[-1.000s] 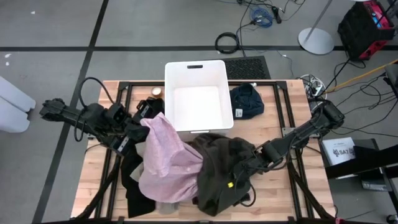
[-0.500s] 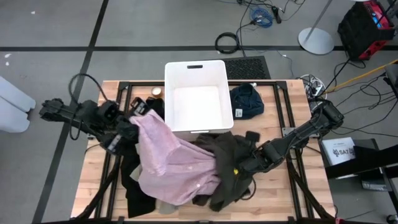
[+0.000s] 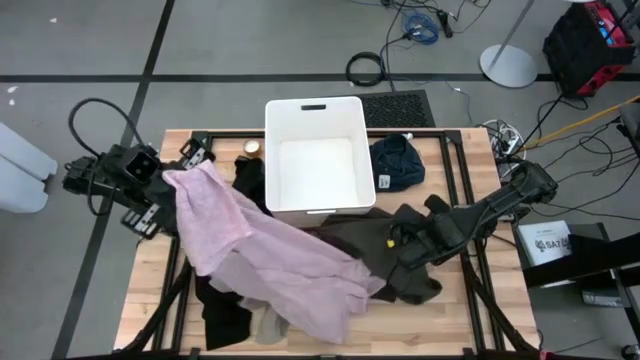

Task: Fold laundry
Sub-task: Put the pink polo into the white laundry bin

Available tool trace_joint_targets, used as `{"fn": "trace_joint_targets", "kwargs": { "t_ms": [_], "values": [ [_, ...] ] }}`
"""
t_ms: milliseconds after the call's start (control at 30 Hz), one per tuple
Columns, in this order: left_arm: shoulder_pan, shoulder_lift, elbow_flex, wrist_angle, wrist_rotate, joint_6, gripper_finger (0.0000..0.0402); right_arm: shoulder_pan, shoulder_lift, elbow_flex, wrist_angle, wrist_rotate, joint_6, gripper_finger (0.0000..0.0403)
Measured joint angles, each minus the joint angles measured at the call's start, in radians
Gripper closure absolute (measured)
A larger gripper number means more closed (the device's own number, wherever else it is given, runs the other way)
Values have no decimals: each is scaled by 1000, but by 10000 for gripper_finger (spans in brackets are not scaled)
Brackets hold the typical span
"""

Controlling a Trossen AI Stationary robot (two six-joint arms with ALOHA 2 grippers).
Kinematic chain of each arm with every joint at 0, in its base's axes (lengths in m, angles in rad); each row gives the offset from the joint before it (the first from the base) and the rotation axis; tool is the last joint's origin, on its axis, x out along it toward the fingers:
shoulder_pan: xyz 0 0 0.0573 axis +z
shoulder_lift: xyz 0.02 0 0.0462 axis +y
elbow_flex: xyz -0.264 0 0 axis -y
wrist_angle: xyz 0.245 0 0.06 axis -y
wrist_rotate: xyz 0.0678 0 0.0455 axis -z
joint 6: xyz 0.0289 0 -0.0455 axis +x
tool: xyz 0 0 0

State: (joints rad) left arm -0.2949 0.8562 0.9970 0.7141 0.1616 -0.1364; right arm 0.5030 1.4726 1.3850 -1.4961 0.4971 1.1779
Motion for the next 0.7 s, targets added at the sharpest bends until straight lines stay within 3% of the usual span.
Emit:
{"fn": "trace_joint_targets", "kwargs": {
  "t_ms": [200, 467, 567, 700],
  "values": [
    [0, 3, 0, -23, -9, 23, 389, -14, -61, 0, 221, -2, -254, 364],
    [0, 3, 0, -63, -46, 61, 389, -38, -130, 51, 524, 1, -534, 282],
    [0, 3, 0, -90, -49, 71, 389, -37, -106, 52, 646, -23, -604, 260],
    [0, 3, 0, -99, -50, 71, 389, -37, -22, 50, 622, -54, -586, 247]
  ]
}}
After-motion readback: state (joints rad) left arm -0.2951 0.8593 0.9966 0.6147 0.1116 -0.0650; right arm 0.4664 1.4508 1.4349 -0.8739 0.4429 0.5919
